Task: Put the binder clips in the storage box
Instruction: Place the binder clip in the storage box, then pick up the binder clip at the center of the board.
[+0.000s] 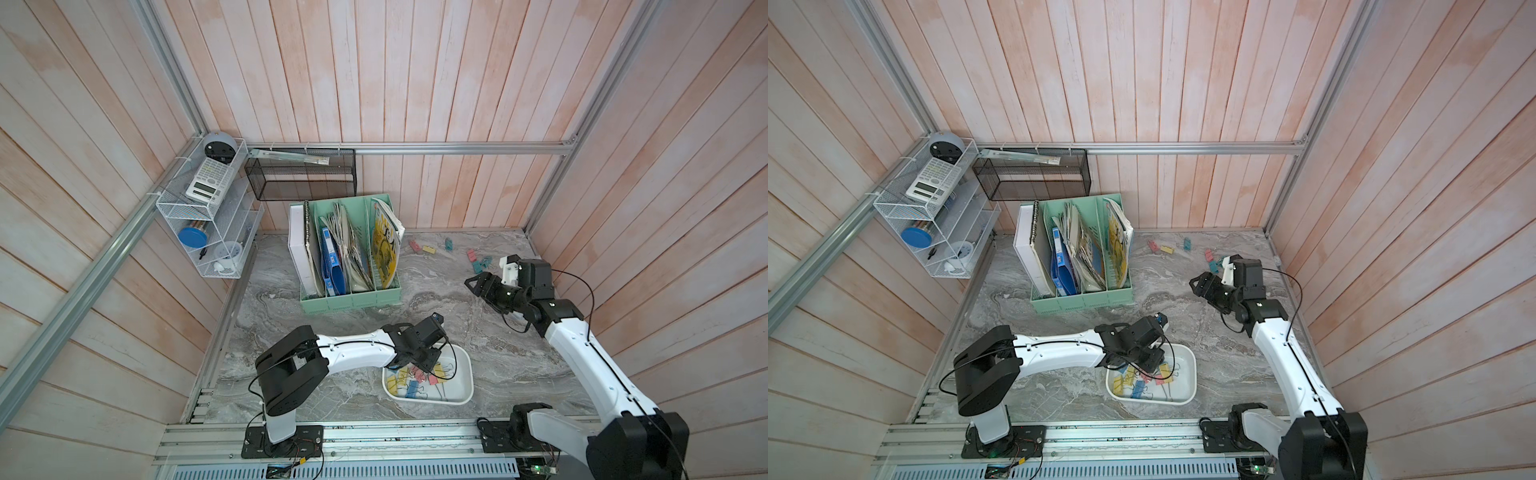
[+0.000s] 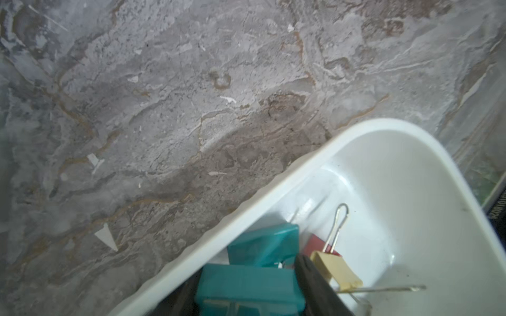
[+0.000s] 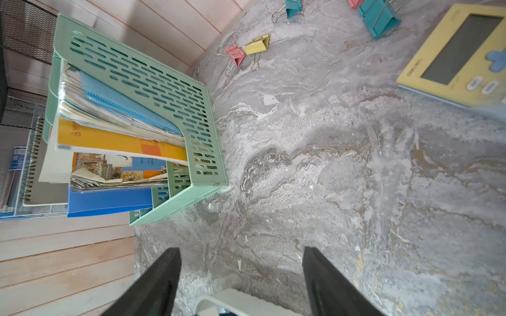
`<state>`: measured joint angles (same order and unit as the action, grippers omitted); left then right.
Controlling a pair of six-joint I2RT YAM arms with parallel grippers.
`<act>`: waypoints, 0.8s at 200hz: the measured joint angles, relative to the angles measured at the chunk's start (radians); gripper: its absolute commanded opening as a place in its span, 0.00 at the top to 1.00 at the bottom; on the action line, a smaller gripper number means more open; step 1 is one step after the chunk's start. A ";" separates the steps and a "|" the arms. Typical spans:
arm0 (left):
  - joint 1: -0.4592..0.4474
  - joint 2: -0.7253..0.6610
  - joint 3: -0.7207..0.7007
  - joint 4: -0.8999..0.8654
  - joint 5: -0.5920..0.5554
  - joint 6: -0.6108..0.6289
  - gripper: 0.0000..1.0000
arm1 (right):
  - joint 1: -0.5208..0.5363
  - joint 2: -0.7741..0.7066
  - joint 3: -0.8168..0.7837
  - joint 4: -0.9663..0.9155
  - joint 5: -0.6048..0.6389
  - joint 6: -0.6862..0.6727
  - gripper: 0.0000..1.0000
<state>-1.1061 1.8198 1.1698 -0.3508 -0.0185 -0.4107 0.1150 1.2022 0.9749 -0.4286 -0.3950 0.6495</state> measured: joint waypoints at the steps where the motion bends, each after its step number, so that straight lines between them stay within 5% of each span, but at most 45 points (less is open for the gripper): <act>1: -0.001 0.000 0.000 0.001 0.000 -0.002 0.42 | 0.000 0.009 0.008 -0.003 0.000 -0.005 0.24; 57: 0.000 -0.110 -0.003 -0.011 -0.028 0.003 0.00 | 0.002 0.443 0.412 -0.049 0.050 -0.136 0.25; 106: 0.098 -0.437 0.131 -0.137 -0.118 0.019 0.00 | 0.021 0.905 0.963 -0.181 0.275 -0.161 0.27; 160: 0.241 -0.510 0.219 -0.267 -0.183 0.016 0.00 | 0.059 1.401 1.747 -0.460 0.483 -0.145 0.27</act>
<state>-0.8654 1.3102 1.3891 -0.6174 -0.2016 -0.3943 0.1741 2.6034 2.7216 -0.8886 0.0875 0.5049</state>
